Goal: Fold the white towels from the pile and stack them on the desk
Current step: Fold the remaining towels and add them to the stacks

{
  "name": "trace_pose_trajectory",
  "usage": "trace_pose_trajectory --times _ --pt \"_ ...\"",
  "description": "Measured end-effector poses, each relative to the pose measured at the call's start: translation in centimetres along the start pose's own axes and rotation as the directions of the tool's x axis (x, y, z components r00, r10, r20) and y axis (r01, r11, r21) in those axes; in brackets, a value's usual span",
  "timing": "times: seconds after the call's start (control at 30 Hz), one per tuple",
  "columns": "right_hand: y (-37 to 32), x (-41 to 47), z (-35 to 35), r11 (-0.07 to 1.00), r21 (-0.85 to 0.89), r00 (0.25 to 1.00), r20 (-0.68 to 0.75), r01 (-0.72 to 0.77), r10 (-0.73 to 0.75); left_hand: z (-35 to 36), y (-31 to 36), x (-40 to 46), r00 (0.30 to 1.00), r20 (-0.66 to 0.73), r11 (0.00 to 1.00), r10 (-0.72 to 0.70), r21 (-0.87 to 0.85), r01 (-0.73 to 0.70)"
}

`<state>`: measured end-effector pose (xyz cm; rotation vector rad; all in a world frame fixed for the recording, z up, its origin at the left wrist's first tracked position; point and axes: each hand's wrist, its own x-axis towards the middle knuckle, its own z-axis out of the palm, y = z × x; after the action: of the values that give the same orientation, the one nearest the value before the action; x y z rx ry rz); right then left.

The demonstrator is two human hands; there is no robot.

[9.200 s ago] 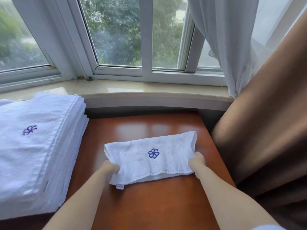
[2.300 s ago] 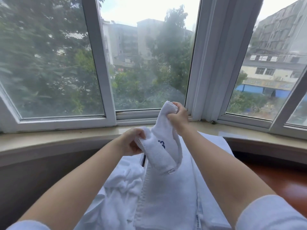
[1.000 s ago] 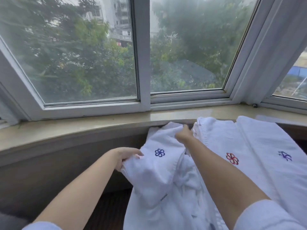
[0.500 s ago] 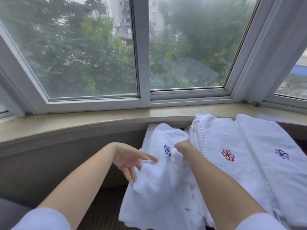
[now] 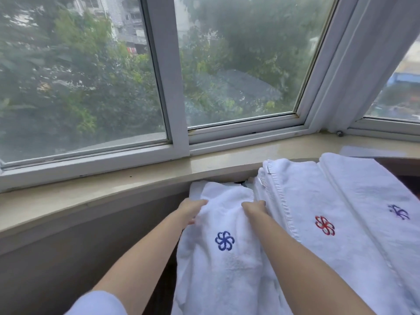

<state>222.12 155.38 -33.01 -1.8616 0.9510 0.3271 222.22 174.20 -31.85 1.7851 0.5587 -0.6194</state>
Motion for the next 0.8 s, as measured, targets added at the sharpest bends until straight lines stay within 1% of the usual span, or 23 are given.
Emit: trace_pose_trajectory --times 0.07,0.1,0.13,0.17,0.2,0.23,0.27,0.3,0.33,0.37,0.43,0.47,0.53,0.63,0.7,0.8 --pt "-0.6 1.0 0.5 0.997 0.076 1.0 0.002 -0.018 0.018 0.8 0.3 1.8 0.999 -0.036 0.998 0.018 0.054 -0.016" --pt "-0.9 1.2 0.8 0.991 0.132 1.0 -0.006 0.026 -0.025 1.1 0.5 2.5 0.999 -0.047 0.999 0.021 0.05 -0.019" --pt "-1.2 1.2 1.1 0.976 0.191 0.995 -0.02 0.104 -0.102 1.2 0.7 3.0 0.997 -0.056 0.999 0.05 0.014 -0.049" --pt "-1.4 1.1 1.4 0.948 0.242 0.978 -0.053 0.209 -0.202 1.2 0.7 3.5 0.991 -0.076 0.992 0.114 -0.044 -0.118" --pt "-1.7 1.1 1.5 0.904 0.288 0.949 -0.105 0.316 -0.299 1.1 1.0 3.7 0.972 -0.115 0.971 0.206 -0.101 -0.218" --pt "-2.0 1.0 1.5 0.855 0.333 0.917 -0.163 0.398 -0.364 0.9 1.1 3.9 0.944 -0.159 0.939 0.291 -0.145 -0.313" --pt "-2.3 1.0 1.5 0.827 0.35 0.898 -0.202 0.44 -0.392 0.6 1.2 4.0 0.922 -0.196 0.913 0.334 -0.178 -0.368" --pt "-2.5 1.1 1.4 0.824 0.342 0.891 -0.207 0.452 -0.403 0.2 1.2 4.3 0.919 -0.212 0.91 0.331 -0.184 -0.371" --pt "-2.6 1.3 1.4 0.848 0.3 0.899 -0.172 0.437 -0.402 -0.1 0.9 4.7 0.934 -0.208 0.933 0.291 -0.155 -0.325" --pt "-2.5 1.6 1.6 0.89 0.232 0.92 -0.104 0.392 -0.378 -0.3 0.4 5.1 0.957 -0.19 0.965 0.218 -0.105 -0.241" --pt "-1.3 1.7 1.8 0.966 0.054 0.966 0.044 0.253 -0.256 -0.5 -0.9 5.7 0.99 -0.125 0.997 0.07 -0.013 -0.072" --pt "-0.5 1.4 1.9 0.98 0.008 0.977 0.078 0.197 -0.197 -0.4 -1.5 5.7 0.994 -0.105 0.999 0.04 0.017 -0.038" --pt "0.9 0.8 1.8 0.988 -0.016 0.986 0.066 0.157 -0.155 -0.4 -2.1 5.1 0.994 -0.101 0.999 0.042 0.033 -0.038" --pt "1.5 -1.1 1.0 0.971 -0.133 0.98 0.002 0.199 -0.201 -0.9 -2.4 3.5 0.992 -0.121 0.998 0.045 0.037 -0.041" --pt "2.1 -2.6 0.6 0.95 -0.223 0.972 -0.034 0.219 -0.233 -1.2 -2.9 2.1 0.988 -0.145 0.992 0.06 0.117 -0.043" --pt "4.0 -5.2 0.6 0.942 -0.273 0.973 -0.075 0.192 -0.22 -1.2 -4.5 -0.2 0.984 -0.164 0.981 0.073 0.188 -0.042"
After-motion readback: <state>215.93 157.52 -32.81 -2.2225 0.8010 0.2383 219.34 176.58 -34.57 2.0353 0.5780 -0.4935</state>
